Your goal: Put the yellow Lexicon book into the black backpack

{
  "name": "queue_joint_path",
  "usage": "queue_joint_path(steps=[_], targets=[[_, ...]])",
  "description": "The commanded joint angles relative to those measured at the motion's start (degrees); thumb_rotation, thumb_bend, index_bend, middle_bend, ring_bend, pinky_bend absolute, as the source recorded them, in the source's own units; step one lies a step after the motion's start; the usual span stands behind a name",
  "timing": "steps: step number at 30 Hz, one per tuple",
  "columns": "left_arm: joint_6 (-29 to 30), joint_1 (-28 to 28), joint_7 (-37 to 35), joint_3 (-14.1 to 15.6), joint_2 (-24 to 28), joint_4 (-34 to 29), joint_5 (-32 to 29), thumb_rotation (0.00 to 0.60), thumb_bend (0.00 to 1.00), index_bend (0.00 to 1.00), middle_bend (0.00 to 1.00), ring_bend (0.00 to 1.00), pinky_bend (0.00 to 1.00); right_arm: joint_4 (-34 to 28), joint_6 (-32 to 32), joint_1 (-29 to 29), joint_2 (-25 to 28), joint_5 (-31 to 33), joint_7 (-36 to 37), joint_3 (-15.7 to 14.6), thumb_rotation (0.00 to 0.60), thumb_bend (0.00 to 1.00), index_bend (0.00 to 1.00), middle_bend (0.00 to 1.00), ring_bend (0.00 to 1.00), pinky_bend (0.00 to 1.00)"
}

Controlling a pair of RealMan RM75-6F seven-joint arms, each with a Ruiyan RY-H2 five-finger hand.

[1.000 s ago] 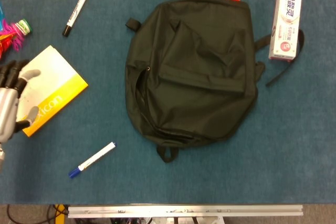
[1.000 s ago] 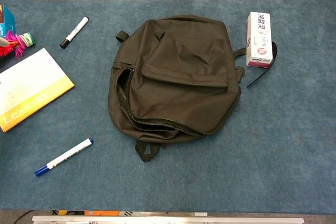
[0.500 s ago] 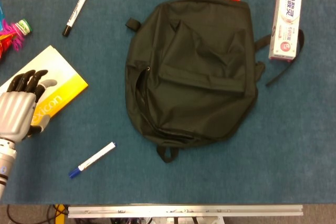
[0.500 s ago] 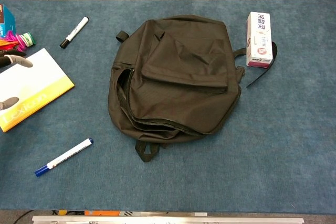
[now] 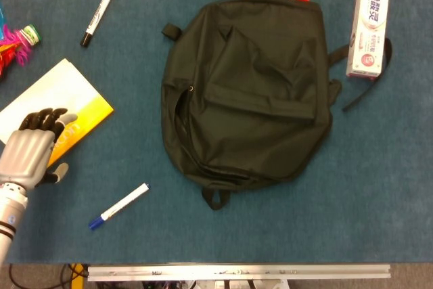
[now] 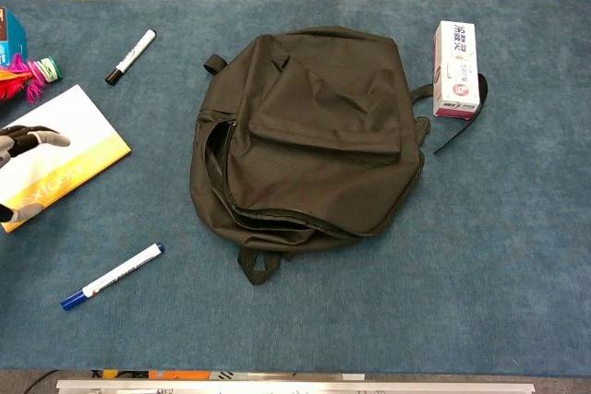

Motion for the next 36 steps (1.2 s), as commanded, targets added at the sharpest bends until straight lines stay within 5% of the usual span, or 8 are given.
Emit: queue_joint_path(steps=[1,36], targets=[[-0.98,-0.52,1.02,0.21,-0.85,0.55,-1.06,0.600,0.23,0.08,0.10,0.08,0.10,0.12,0.00,-0.09,0.01,0.00,0.14,-0.12,0.600,0.09,0.28,0.36,0.29,0.38],[-3.33,-2.90,6.72,-1.46,-8.03,8.37,-12.77,0.600,0.22,0.02,0.07,0.08,0.10,0.14,1.23,-1.38,0.69,-0.39,0.84,-0.87,0.600,0.09,0.28,0.36,0.29,0.38]])
